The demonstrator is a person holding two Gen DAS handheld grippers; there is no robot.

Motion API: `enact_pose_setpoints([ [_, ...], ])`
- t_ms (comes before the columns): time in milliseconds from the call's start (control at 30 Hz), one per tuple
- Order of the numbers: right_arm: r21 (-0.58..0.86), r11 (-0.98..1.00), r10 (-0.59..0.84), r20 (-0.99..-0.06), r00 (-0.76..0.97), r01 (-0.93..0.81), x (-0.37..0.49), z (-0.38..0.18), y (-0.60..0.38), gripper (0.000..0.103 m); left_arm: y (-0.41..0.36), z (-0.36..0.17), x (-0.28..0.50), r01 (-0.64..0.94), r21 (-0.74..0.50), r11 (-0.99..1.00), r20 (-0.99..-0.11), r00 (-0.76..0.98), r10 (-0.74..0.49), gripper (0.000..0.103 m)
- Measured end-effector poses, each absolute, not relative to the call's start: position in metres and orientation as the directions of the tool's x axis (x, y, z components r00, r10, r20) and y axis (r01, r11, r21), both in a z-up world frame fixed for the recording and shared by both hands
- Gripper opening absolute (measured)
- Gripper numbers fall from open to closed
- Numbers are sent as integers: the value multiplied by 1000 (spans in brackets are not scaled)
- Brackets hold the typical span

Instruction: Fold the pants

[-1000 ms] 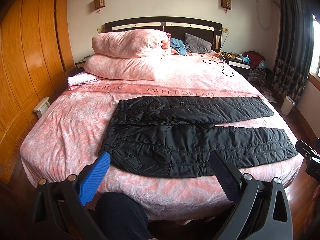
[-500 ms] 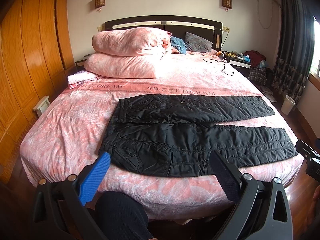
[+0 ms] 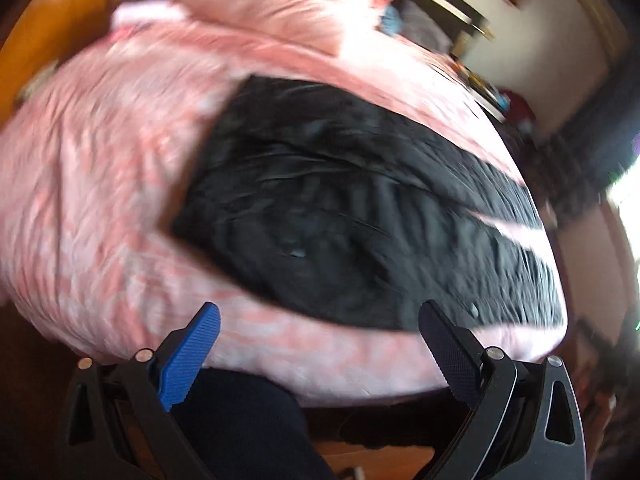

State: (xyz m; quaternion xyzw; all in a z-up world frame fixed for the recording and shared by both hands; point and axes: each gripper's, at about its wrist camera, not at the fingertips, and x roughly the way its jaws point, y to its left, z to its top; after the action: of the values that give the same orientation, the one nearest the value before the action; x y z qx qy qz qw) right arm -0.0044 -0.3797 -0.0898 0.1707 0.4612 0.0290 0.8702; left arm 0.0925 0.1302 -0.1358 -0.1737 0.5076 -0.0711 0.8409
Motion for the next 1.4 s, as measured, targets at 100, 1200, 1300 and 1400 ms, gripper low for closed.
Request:
enact_pose_setpoints([
  [100,475,861,328,-790,518,180,7,-129,-406,100,158,-164,109,-140,-483,864,-826,400,-397,99],
  [1200,758,315,129,-631,765,571,-56,-201,-738,30,208,-245,148,-437,-568,697,-812,433,-391,18],
  [1300,770,327,153,-615,773,548,-49,-196,-732,11,209,-234,146,-456,-559,693,-815,458,-356,16],
  [1400,761,395,186,-614,767,514,-38,-177,-710,10,225,-224,138,-478,-563,674,-809,486,-331,15],
])
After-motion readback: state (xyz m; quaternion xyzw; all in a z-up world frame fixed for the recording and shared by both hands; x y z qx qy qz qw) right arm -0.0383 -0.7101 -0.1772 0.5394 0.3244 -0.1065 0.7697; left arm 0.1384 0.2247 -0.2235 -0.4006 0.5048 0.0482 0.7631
